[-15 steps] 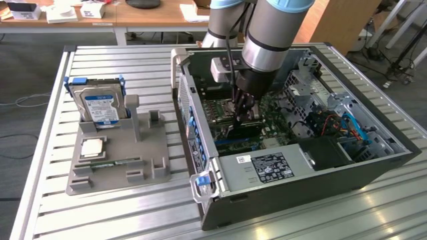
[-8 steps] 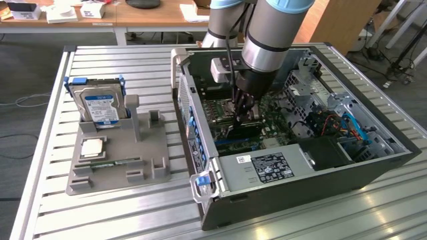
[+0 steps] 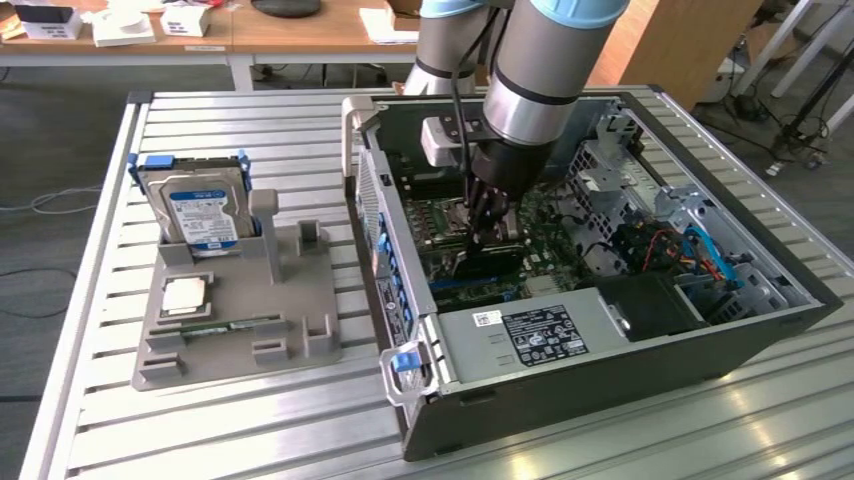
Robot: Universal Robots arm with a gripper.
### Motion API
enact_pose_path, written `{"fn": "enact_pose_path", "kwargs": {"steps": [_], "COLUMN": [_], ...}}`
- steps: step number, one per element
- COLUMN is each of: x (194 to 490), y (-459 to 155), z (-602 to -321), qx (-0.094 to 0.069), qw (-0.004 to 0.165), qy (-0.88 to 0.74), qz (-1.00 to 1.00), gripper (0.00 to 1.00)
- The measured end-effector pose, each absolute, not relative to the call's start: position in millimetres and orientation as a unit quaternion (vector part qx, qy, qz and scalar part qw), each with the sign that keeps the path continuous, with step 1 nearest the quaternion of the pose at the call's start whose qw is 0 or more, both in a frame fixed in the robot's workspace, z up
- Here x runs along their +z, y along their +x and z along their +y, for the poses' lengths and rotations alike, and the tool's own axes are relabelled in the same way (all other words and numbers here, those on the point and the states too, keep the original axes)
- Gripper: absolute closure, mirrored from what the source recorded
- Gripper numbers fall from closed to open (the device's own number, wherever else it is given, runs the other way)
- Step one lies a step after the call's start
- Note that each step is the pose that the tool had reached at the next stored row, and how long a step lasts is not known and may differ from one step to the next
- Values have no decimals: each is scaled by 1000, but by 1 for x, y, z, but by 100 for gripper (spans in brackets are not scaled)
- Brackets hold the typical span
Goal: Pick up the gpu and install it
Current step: 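Press down on the gpu until it lock into place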
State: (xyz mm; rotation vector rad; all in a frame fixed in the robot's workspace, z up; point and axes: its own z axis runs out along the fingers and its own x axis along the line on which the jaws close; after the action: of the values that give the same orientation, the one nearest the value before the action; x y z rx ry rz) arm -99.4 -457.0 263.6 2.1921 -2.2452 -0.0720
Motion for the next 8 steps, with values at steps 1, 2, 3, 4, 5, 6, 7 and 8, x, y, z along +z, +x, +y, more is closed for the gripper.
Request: {"fn": "enact_pose_path", "kwargs": {"steps": [1,2,3,4,5,6,7,8], "x": [264,264,263,263,263,263,263,263], "y": [-99,-99,-99,-99,-99,-99,-99,-99], "z": [-457,-457,-457,-457,-457,-457,-457,-457], "qx": [-23,-23,-23,-23,-23,-23,-23,-23], "qw": [1,1,1,1,1,1,1,1], "qy": [698,698,698,698,698,698,698,698], "qz": [-715,-715,-715,-715,-715,-715,-715,-715], "gripper": [89,89,89,89,89,89,89,89]}}
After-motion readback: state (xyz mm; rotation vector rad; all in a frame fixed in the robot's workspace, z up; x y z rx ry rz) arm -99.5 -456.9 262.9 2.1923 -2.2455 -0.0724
